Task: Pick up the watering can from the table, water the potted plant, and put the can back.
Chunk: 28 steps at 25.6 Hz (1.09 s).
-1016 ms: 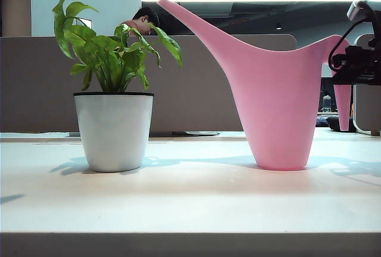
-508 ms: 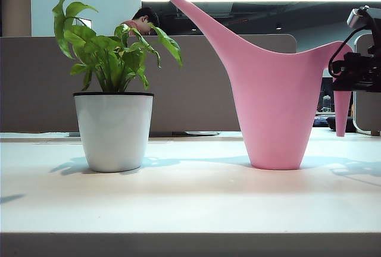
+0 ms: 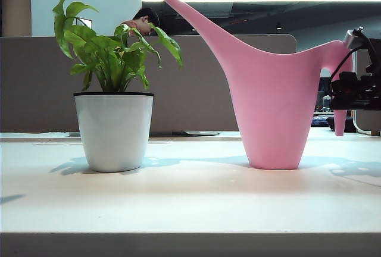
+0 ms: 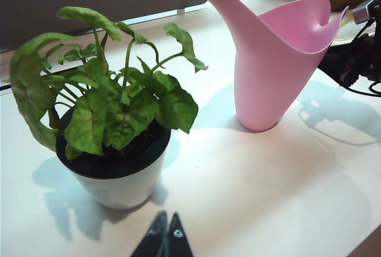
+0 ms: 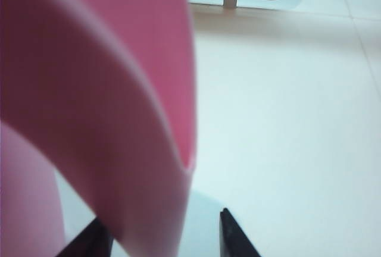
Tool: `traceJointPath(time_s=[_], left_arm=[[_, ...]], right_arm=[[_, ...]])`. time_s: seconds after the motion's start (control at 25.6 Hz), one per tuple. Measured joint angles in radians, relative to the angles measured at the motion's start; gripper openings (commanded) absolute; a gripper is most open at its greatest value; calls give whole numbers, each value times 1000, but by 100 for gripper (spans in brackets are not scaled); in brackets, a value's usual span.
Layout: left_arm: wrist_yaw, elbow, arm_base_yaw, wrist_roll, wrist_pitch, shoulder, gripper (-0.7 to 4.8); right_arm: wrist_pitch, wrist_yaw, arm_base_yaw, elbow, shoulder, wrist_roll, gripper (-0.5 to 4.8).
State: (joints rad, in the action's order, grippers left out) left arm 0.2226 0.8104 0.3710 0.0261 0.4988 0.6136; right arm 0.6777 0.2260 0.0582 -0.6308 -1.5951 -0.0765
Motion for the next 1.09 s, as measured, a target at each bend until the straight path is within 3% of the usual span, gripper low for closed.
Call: traceJointPath(time_s=[0.12,0.47,0.9,1.06,1.09], left_arm=[[0,0,0,0,0,0,-5],[0,0,0,0,15,0,-5],[0,-1,0,0,25,0,-5],[0,-1,0,0,29,0,-5],[0,-1,0,0,29,0,-5]], right_arm=[[39,0,0,0,-24,0,274],[195,12,0,-4,-77,28,274],[277,12,0,-4,-120,29,268],[301,12,0,-4,-120,29,256],[300,12,0,-4,-120,29,196]])
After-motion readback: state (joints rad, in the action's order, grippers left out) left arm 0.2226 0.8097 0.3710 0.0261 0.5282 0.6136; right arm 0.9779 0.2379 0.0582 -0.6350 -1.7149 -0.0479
